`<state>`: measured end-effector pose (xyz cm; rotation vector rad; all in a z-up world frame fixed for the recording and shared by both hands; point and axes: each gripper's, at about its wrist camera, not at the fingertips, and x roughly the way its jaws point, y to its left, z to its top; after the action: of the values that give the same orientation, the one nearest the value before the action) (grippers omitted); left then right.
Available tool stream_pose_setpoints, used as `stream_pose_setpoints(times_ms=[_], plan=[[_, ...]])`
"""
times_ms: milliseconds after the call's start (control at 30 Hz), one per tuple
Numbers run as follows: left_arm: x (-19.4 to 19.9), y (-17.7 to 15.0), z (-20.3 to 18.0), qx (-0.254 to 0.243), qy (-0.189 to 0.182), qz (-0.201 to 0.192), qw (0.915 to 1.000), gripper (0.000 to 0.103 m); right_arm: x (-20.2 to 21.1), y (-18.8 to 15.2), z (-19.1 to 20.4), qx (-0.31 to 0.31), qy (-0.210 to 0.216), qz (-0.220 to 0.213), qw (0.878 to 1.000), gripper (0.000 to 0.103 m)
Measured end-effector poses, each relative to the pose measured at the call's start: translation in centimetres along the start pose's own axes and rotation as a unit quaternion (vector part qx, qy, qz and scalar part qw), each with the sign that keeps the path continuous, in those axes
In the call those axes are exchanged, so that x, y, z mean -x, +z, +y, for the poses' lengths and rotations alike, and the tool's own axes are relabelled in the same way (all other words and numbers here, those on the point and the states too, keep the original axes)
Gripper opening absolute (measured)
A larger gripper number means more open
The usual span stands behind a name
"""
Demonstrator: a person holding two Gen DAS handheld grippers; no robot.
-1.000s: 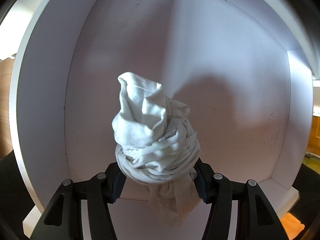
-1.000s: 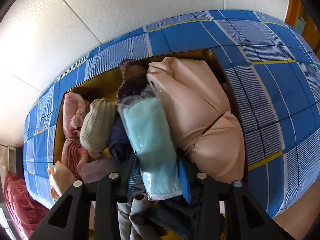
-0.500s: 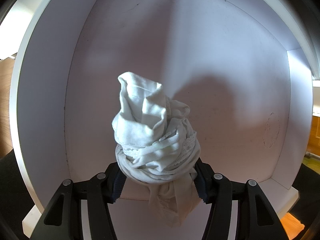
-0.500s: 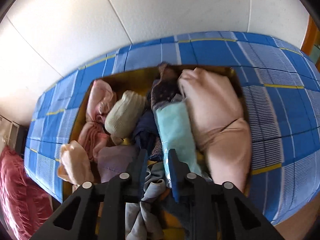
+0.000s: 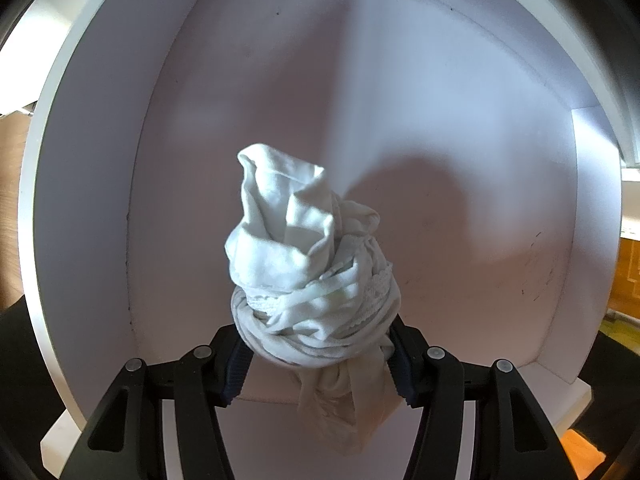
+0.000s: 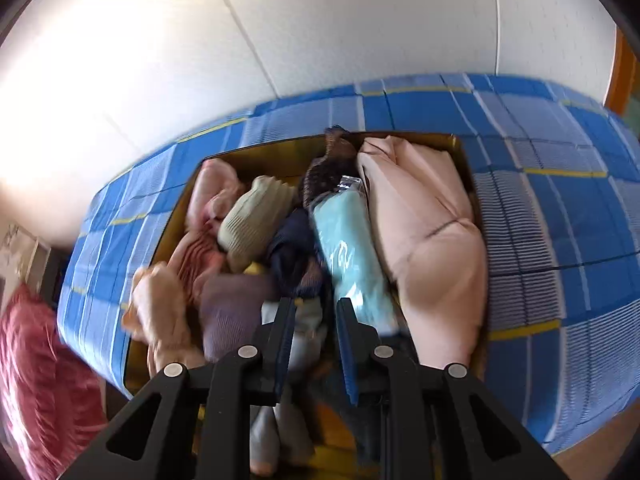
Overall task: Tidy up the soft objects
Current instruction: 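Carry the mint-green bagged towel with the right gripper into the box and open it, then move the right gripper back to the empty shelf while the left lifts the white bundle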
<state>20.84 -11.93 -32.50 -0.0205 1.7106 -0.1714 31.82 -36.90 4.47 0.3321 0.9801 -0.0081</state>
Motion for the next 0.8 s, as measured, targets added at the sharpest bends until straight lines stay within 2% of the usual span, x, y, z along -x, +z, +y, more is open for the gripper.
stream_pose_setpoints(times_ms=[200, 267, 467, 567, 800], plan=[[-0.1, -0.5, 0.2, -0.003, -0.002, -0.004, 1.0000, 0.059, 3.5, -4.8, 0.9, 0.073, 0.014, -0.026, 0.997, 0.021], [0.0, -0.6, 0.2, -0.002, -0.001, -0.004, 1.0000, 0.059, 4.7, -6.8, 1.4, 0.099, 0.011, -0.035, 0.994, 0.025], [0.2, -0.8, 0.2, 0.000, 0.002, -0.007, 1.0000, 0.058, 6.7, -12.2, 2.6, 0.166, -0.029, -0.045, 0.985, 0.025], [0.4, -1.0, 0.1, 0.000, 0.006, -0.010, 0.9999, 0.058, 6.5, -14.7, 2.5, 0.174, -0.050, -0.037, 0.983, 0.025], [1.3, -1.5, -0.4, -0.004, 0.007, -0.026, 0.9996, 0.058, 4.7, -18.9, 1.2, 0.155, -0.052, -0.021, 0.986, 0.025]])
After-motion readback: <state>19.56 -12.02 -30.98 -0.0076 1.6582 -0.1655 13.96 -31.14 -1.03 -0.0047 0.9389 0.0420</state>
